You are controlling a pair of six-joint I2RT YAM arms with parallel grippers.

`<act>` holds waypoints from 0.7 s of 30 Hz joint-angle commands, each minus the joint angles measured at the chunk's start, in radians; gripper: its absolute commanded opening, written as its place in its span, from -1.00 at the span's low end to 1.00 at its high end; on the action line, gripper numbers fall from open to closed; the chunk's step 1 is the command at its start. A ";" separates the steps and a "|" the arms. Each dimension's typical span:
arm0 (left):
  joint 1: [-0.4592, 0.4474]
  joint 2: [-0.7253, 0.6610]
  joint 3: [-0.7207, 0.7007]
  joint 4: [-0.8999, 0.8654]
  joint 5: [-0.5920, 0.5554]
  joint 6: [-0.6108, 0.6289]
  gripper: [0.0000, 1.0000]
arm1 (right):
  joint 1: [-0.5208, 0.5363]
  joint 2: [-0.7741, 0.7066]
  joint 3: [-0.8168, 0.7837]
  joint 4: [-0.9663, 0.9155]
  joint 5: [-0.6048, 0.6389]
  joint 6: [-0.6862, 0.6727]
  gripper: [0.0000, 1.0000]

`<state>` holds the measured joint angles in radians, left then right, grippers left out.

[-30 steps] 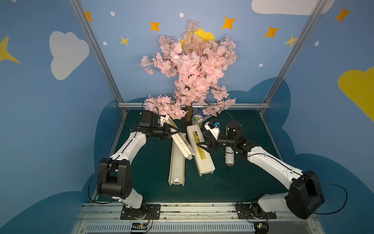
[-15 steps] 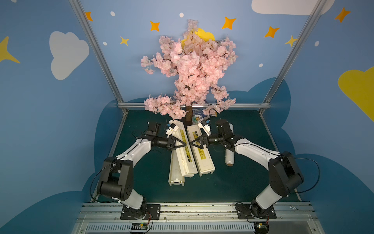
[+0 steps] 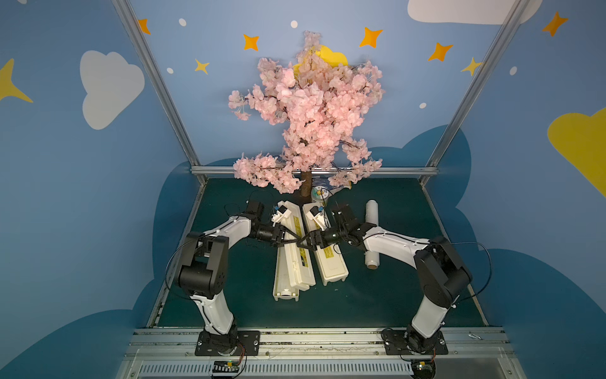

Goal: Put plastic wrap rolls into dispensers
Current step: Close the lid on the plastic wrap cutting box.

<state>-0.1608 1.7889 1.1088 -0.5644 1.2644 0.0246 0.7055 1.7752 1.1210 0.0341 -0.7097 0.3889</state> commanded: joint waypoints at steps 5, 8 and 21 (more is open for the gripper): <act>0.034 -0.002 0.031 -0.157 -0.032 0.109 -0.62 | 0.032 0.033 -0.019 0.064 -0.073 0.030 0.68; 0.036 -0.006 0.038 -0.170 -0.081 0.105 -0.42 | 0.051 0.049 -0.019 0.084 -0.081 0.044 0.68; 0.038 -0.070 0.043 -0.191 -0.391 0.072 0.46 | 0.089 0.075 -0.024 0.044 0.016 0.082 0.68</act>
<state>-0.1249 1.7569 1.1297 -0.7193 0.9848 0.0967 0.7898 1.8286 1.1088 0.1505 -0.7502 0.4641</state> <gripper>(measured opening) 0.732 0.839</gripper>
